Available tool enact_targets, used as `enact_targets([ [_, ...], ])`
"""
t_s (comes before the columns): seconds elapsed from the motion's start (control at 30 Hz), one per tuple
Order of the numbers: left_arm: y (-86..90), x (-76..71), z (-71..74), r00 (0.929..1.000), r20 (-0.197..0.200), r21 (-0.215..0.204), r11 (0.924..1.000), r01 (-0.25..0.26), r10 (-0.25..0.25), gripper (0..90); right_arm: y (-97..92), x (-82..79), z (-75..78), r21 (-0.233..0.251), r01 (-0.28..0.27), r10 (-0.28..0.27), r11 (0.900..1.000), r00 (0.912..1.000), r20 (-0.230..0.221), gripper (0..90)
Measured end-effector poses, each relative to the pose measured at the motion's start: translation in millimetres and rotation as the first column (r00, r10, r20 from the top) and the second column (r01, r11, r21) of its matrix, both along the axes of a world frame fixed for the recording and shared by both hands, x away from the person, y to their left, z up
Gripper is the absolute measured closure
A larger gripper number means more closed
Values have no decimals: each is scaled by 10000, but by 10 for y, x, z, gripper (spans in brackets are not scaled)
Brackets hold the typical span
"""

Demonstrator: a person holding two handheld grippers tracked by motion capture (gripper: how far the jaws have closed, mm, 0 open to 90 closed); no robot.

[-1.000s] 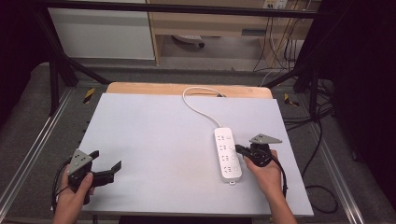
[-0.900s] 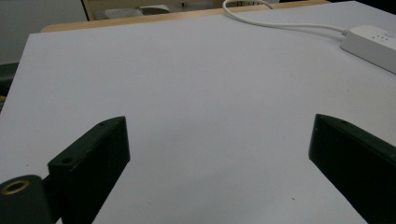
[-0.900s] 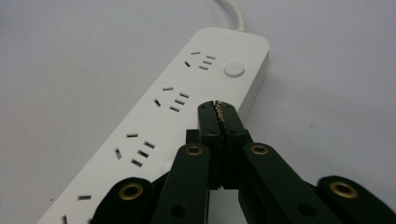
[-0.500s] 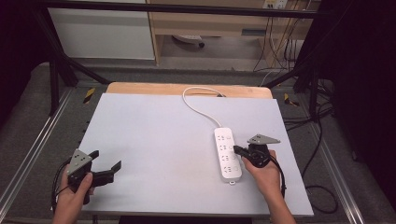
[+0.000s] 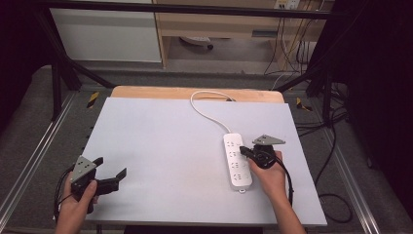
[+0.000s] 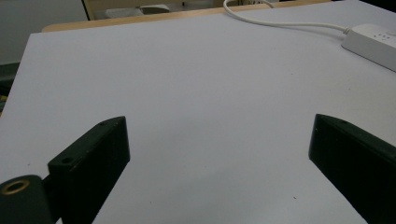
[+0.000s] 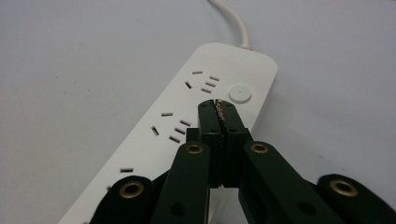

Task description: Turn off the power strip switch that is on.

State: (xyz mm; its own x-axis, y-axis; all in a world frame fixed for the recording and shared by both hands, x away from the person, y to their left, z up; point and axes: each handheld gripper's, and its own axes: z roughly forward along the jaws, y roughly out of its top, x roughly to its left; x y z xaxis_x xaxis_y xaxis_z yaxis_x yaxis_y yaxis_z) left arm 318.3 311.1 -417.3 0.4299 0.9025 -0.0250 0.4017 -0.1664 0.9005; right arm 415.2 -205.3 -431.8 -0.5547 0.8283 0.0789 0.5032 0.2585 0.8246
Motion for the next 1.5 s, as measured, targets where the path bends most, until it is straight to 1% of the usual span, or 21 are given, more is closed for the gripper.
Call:
enact_targets([
  [0.13,1,3,-4,10000,-33,-78,10000,8,-8,51,0,3,-10,-101,-31,31,9999,10000,8,900],
  [0.27,1,0,1,10000,18,4,10000,2,-2,51,7,2,-15,-150,-19,19,9999,10000,-13,900],
  [0.33,2,0,1,10000,19,2,10000,-3,3,51,12,-1,-18,-124,-9,8,9999,10000,-64,900],
  [0.5,0,2,-2,10000,-14,-61,10000,5,-5,51,16,4,-32,-235,-43,42,9997,10000,-48,900],
  [0.57,2,1,0,10000,1,-9,10000,3,-3,51,23,2,-34,-219,-41,40,9998,10000,-65,900],
  [0.73,3,0,1,10000,6,4,10000,3,-3,51,29,1,-61,-345,-103,104,9994,9999,6,900],
  [0.87,-1,-3,2,10000,11,26,10000,26,-26,51,30,5,-72,-313,-99,100,9995,9999,60,900],
  [0.93,-2,-4,2,10000,7,15,10000,23,-23,51,24,6,-72,-258,-82,83,9996,10000,12,900],
  [1.1,-2,-2,0,10000,-18,10,10000,5,-5,51,27,6,-72,-337,-113,115,9994,9999,57,900],
  [1.5,-7,0,-6,10000,-84,25,10000,47,-47,51,21,8,-74,-262,-100,100,9996,9999,8,900],
])
